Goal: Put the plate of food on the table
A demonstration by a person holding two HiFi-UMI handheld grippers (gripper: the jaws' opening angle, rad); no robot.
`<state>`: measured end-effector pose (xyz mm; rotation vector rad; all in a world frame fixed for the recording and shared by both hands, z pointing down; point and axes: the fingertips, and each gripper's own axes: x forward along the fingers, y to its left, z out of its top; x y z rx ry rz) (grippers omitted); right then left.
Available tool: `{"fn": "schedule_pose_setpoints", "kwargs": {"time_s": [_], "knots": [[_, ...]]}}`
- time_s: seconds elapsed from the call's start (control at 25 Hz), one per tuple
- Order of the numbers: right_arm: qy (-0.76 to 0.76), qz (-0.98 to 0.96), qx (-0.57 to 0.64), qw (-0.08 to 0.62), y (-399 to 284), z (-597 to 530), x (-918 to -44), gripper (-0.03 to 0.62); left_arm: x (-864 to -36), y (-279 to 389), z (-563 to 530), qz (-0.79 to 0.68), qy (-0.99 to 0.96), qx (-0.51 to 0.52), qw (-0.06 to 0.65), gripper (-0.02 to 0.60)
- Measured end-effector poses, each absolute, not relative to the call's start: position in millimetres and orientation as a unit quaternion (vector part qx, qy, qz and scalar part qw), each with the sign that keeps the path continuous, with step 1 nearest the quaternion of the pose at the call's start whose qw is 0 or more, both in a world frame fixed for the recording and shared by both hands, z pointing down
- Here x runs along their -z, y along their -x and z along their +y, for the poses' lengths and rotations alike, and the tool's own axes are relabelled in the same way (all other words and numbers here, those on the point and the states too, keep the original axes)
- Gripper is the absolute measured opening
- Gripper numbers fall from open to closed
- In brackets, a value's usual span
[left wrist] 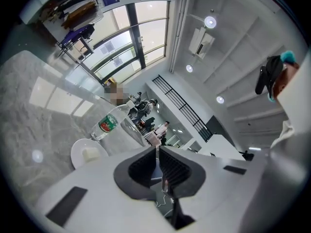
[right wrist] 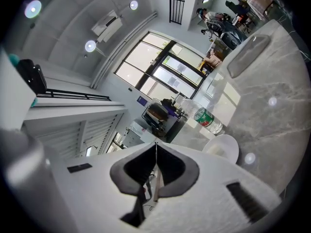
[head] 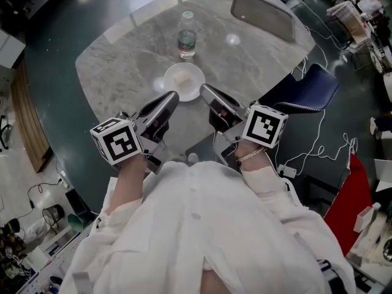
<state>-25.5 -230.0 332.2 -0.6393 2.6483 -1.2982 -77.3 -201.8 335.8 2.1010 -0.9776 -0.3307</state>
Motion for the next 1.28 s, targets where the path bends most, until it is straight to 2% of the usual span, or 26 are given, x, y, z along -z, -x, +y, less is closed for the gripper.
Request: {"fn": "schedule_pose_setpoints", "kwargs": {"time_s": [0.44,1.28], "knots": [[0.207,0.878,0.429,0.053,24.8,-215.7,-339.4,0.006,-339.5,68.5,-197.0,-0.373,-0.829,0.130,0.396,0.031],[0.187,0.893,0.407,-0.030,21.6,-198.7,-351.2,0.002,-359.3,54.3,-188.7,-0.362,-0.818,0.108,0.433,0.031]]}}
